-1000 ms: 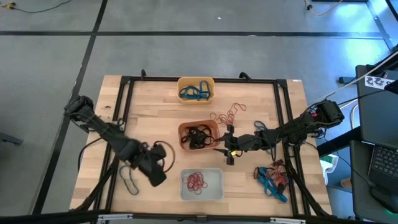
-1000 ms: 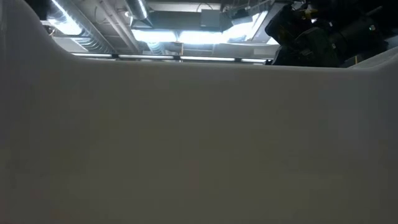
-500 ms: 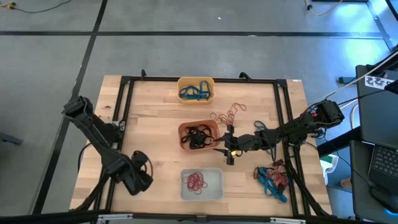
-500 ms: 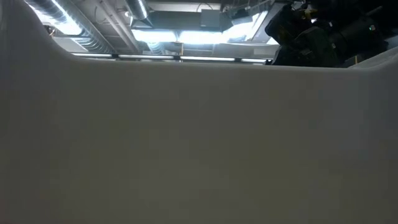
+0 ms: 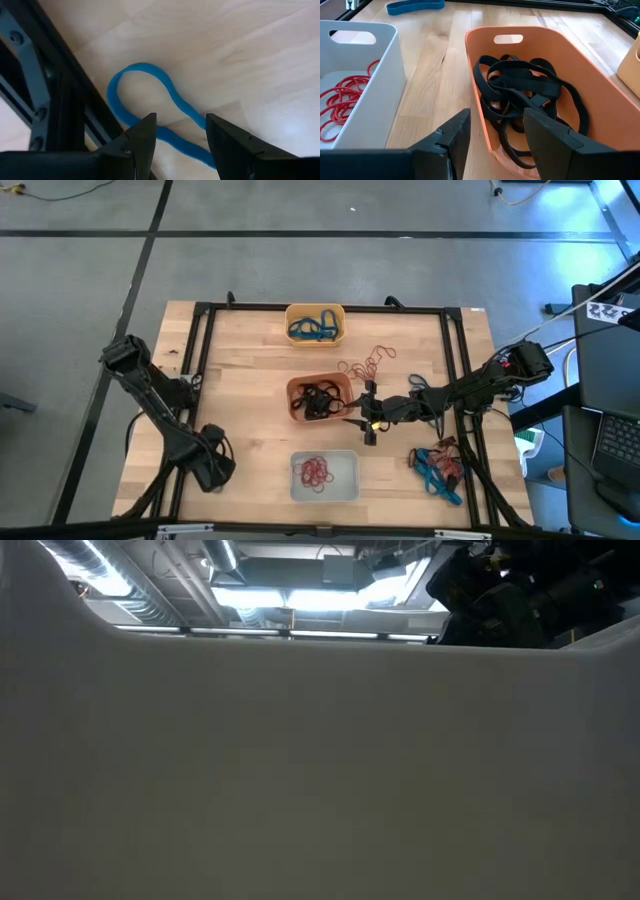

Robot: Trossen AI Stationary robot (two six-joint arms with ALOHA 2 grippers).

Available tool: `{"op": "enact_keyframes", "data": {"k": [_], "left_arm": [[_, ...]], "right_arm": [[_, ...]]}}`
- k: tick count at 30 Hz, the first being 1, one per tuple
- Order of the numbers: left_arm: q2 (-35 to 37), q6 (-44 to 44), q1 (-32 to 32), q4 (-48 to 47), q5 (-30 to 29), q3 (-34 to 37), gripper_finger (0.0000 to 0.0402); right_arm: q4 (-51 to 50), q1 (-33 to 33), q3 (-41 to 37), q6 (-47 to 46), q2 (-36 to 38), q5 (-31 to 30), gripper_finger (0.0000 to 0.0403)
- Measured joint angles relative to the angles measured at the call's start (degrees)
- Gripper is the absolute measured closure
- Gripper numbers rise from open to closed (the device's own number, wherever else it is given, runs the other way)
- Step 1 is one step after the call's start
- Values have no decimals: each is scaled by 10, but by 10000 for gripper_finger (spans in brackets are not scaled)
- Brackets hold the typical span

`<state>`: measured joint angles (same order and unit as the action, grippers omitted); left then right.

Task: Sort rubber bands into baskets
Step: Put the blue rubber band in the yellow bin

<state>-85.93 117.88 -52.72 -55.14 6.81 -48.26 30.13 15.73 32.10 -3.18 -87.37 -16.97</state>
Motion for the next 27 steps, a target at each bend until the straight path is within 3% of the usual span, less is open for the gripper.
{"op": "enact_keyframes", "data": {"k": [8,13,24,27], "left_arm": [[0,25,-6,62,1,51,235],[0,-5,-5,107,-3,69,240],[-1,-107,-4,123,-7,73,379],[-1,-139,0,125,-16,69,395]], "right_arm": [[0,0,0,0,0,0,221],[0,0,0,0,0,-1,221],[0,0,0,0,0,-2,221],[0,0,0,0,0,-2,221]]}}
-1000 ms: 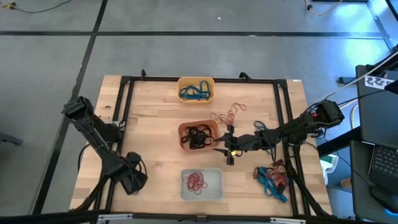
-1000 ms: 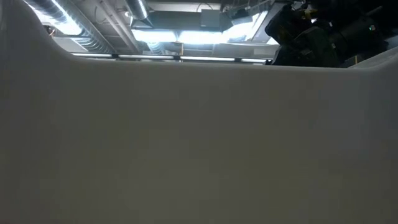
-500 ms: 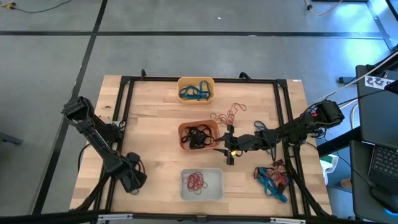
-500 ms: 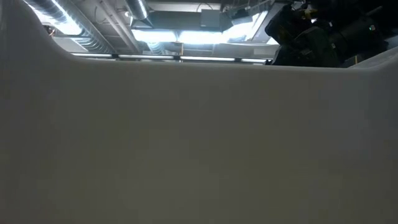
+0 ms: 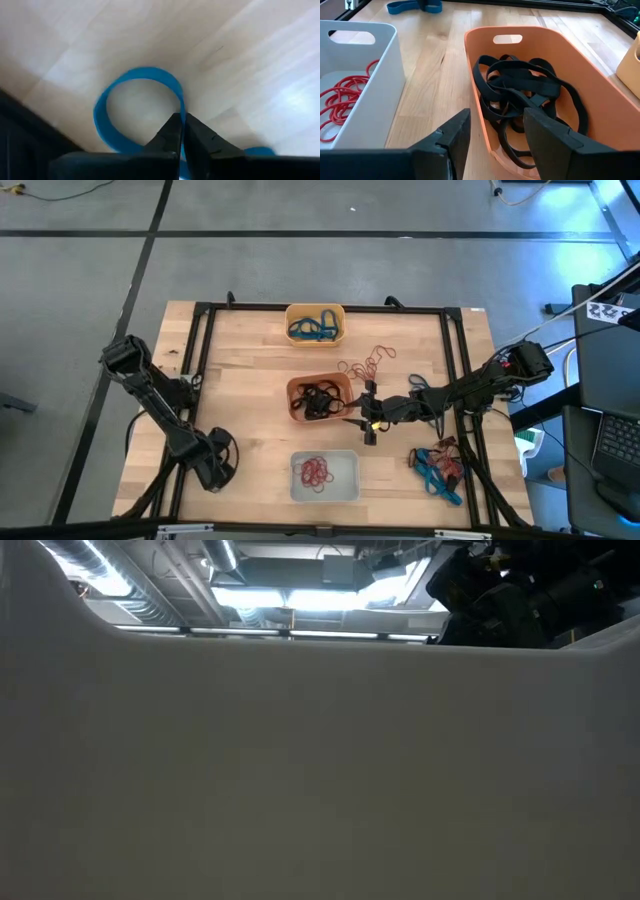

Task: Sort rubber bands into baskets
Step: Put the blue rubber band in the yellow bin

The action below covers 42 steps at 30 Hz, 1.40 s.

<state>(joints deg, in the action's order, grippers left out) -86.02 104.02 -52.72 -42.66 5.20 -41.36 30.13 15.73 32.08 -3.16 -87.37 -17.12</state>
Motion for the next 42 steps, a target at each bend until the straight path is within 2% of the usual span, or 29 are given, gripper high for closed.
{"op": "enact_keyframes", "data": {"k": [4,12,24,30,42], "left_arm": [[1,-52,13,-8,-35,-25,387],[3,-161,63,-17,-203,-89,394],[4,-431,171,0,-459,-181,397],[4,-568,245,56,-507,-187,389],[4,-791,411,185,-526,-187,387]], "right_arm": [[1,0,0,0,0,0,221],[2,0,0,0,0,-2,221],[2,0,0,0,0,-2,221],[2,0,0,0,0,-2,221],[0,0,0,0,0,-2,221]]}}
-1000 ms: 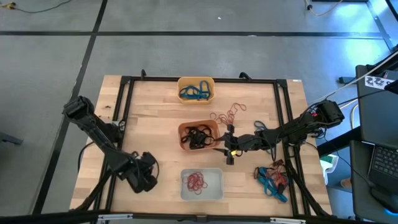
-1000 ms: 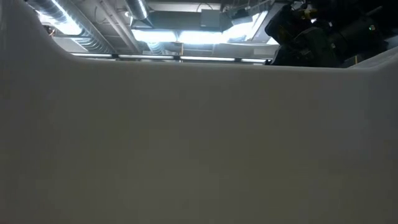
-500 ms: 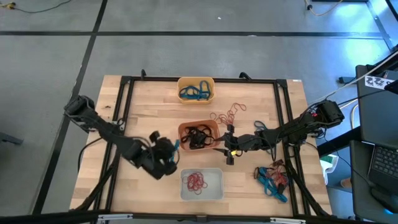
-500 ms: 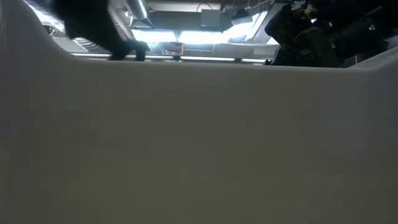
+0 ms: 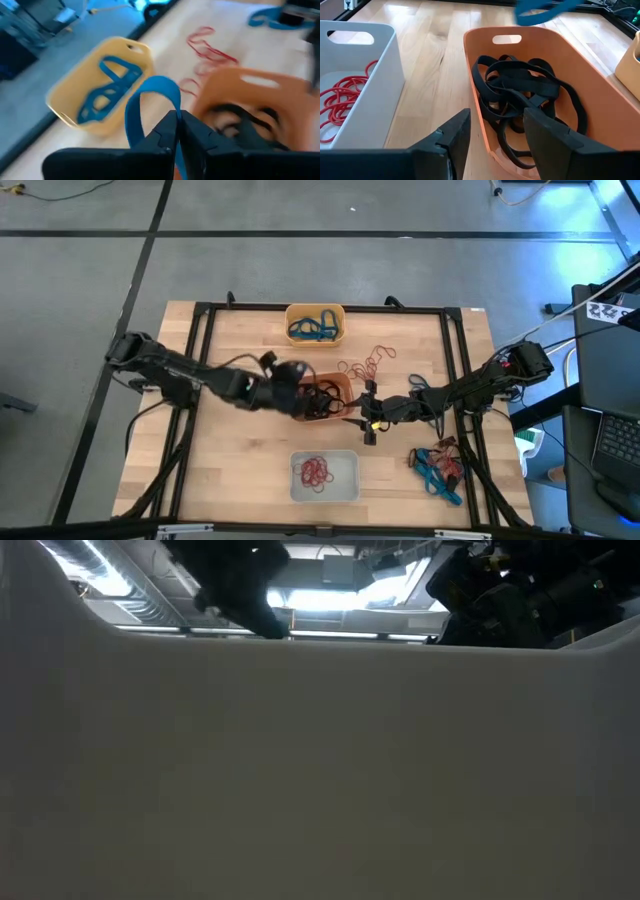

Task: Sort rubber bands into baskets
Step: Put the blue rubber band in the yellow bin

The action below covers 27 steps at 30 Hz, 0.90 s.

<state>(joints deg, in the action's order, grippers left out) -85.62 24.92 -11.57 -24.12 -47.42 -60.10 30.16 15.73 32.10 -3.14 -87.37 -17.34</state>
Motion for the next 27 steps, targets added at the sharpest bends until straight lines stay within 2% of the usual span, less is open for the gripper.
{"op": "enact_keyframes", "data": {"k": [6,9,17,24,27], "left_arm": [[0,-128,88,84,0,0,387],[0,-191,138,127,19,0,387],[-19,-264,275,239,221,0,386],[-72,-299,338,303,266,0,386],[-101,-296,354,330,267,0,386]], "right_arm": [[-2,0,0,4,0,0,221],[-2,0,0,6,0,-1,221],[-2,0,0,54,0,-53,221],[-6,0,0,81,0,-62,221],[-8,0,0,91,0,-80,221]]}}
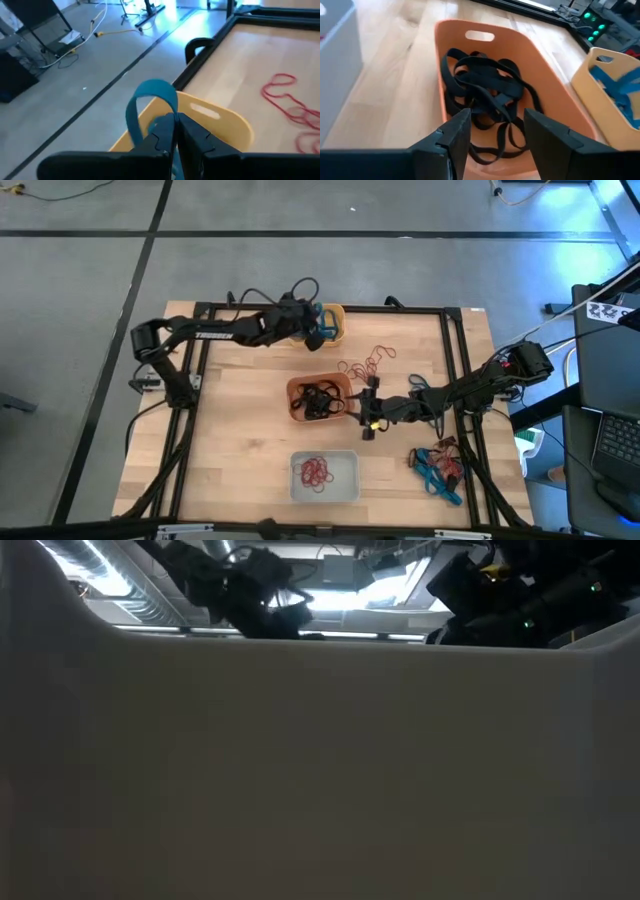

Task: Sort rubber bands into baskets
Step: Put the blue rubber band in the yellow bin, then put the red rubber band in the white bin

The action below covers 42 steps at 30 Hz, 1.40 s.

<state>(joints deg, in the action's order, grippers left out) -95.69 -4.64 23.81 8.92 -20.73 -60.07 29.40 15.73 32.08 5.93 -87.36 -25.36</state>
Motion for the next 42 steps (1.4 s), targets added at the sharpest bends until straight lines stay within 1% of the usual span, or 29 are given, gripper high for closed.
{"op": "enact_keyframes", "data": {"k": [3,5,12,14,17,21,24,28,32,36,42], "left_arm": [[-19,1,12,11,6,0,385],[-24,-1,17,6,12,-5,375],[-12,0,14,-28,16,-7,288],[0,1,6,-43,17,-7,270],[22,0,-13,-59,22,3,255],[68,7,-44,-45,56,44,252],[109,18,-66,-9,72,98,256],[174,42,-100,38,78,173,260],[245,46,-137,81,78,241,260],[302,46,-176,120,78,296,260],[374,16,-207,123,78,315,260]], "right_arm": [[-2,0,0,6,0,-6,221],[-5,0,0,6,0,-7,221],[-4,0,0,6,0,-8,221],[-4,0,0,6,0,-8,221],[-5,0,0,3,0,-7,221],[-13,0,0,-47,0,-8,221],[-24,0,0,-74,9,-38,221],[-49,0,1,-77,43,-82,221],[-122,-4,24,-77,89,-110,221],[-262,-29,64,-93,126,-106,221],[-463,-112,139,-109,145,-92,221]]}}
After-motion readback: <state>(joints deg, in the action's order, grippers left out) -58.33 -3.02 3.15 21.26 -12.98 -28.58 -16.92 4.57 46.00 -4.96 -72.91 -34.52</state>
